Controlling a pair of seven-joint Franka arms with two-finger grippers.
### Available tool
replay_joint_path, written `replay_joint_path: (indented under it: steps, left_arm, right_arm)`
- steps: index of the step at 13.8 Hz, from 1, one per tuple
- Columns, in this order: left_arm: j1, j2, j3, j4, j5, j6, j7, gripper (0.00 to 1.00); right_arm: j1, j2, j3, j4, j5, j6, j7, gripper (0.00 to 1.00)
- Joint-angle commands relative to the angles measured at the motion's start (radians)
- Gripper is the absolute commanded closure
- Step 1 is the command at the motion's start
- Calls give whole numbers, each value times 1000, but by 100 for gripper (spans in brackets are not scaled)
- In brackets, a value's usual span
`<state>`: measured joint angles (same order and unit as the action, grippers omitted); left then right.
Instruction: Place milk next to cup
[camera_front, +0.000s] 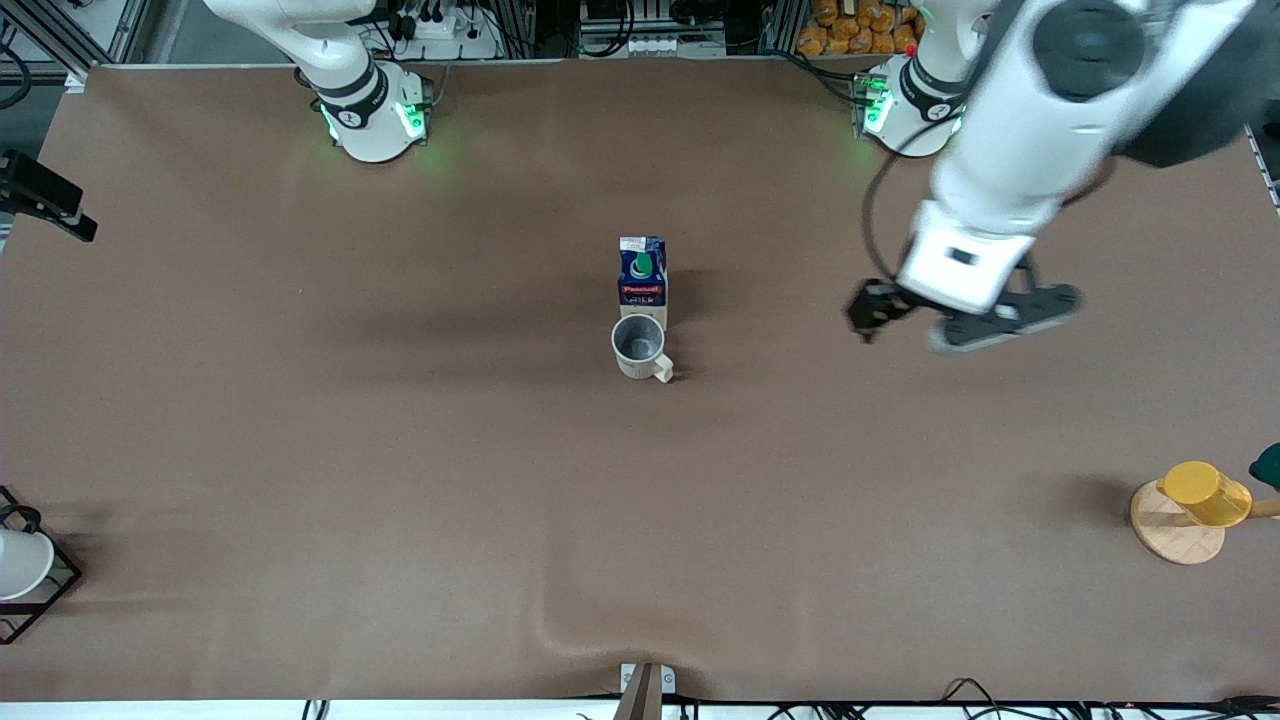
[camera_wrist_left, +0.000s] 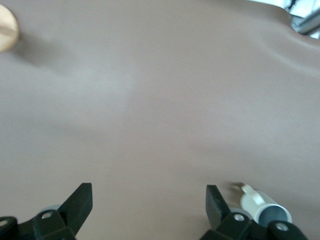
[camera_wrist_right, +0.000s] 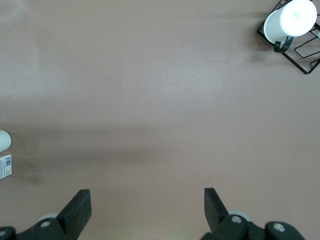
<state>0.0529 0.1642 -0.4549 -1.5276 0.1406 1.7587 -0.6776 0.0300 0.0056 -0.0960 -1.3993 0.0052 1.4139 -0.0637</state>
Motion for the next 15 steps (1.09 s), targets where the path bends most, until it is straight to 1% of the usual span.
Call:
replay_joint_path:
  steps: [1,3,5,6,7,8,9,10,11,13,15]
  left_arm:
    - [126,-49,-16,4,-49,-74,136,0]
    - [140,-51,-11,38,-41,-139,182,0]
    - [162,-51,-11,58,-35,-160,199,0]
    - [174,-52,-10,69,-50,-177,235,0]
    - [151,-70,17,70,-50,-192,259,0]
    - [74,-90,122,70,-55,-206,275,0]
    - [-29,-97,248,69,-61,-209,314,0]
    - [-71,-113,324,67,-78,-221,376,0]
    - [-70,-120,340,66,-104,-231,421,0]
    - [-65,-133,346,63,-108,-266,438,0]
    - [-59,-133,346,69,-107,-269,463,0]
  right_arm:
    - [-1,-1,4,5,-4,-10,13,0]
    - [-2,-1,4,3,-4,-16,13,0]
    - [-2,-1,4,5,-4,-16,15,0]
    - [-1,-1,4,5,-4,-15,15,0]
    - [-1,-1,4,5,-4,-13,15,0]
    - [-1,-1,4,5,-4,-12,15,0]
    - [-1,-1,4,5,-4,-12,15,0]
    - [1,1,4,5,-4,-10,15,0]
    - [1,1,4,5,-4,-9,15,0]
    - [1,1,4,5,-5,-9,15,0]
    - [-1,1,4,5,-10,-9,13,0]
